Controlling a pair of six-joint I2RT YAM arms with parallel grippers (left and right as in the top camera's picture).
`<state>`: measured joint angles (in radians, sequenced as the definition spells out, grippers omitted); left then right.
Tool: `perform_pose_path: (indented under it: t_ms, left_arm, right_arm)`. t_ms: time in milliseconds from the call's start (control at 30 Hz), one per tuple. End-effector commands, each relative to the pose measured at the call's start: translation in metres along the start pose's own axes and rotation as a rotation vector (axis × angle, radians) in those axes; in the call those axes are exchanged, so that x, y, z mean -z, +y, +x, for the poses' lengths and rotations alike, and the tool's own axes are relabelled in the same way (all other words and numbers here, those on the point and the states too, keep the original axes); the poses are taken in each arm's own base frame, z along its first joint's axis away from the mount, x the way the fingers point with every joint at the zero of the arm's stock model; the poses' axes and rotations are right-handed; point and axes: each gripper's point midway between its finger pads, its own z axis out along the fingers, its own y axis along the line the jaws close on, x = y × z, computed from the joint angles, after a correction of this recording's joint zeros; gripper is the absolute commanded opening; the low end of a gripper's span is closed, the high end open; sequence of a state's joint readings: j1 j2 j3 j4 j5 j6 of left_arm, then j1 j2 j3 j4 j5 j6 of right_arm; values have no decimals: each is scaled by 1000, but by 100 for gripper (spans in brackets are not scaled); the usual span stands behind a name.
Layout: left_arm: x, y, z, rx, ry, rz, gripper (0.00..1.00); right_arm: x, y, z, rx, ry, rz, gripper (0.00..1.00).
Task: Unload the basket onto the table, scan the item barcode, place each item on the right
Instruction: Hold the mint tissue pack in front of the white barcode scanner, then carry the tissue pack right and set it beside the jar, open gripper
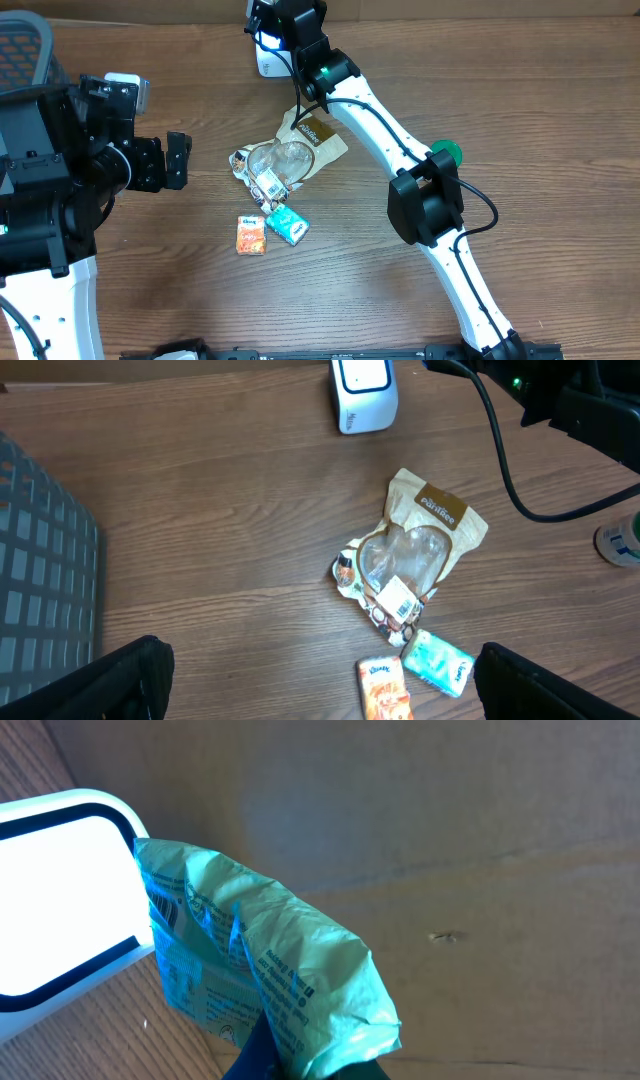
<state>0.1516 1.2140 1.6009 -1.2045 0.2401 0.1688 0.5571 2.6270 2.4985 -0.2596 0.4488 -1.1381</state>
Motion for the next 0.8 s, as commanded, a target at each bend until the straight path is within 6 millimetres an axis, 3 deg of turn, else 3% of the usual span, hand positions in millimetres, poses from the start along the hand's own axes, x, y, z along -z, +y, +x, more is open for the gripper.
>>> perform_pose_path:
  t_ms: [0,233,533,667,767]
  left_arm:
    - [4,0,-6,-27,-21,5,99]
    - [4,0,-6,-27,-21,4,100]
    - [4,-1,-6,-28,-21,5,100]
    - [4,0,-6,-27,-21,5,100]
    - [4,0,-6,-27,-21,5,100]
  right_arm:
    - [10,-21,-14,-20,-44,23,4]
    - [10,-5,-13,95,-57,-46,4]
    - [10,-5,-12,100,-46,-42,4]
    - [15,-15,-17,12,-67,-33,4]
    - [24,-34,-20,-94,-89,-29,4]
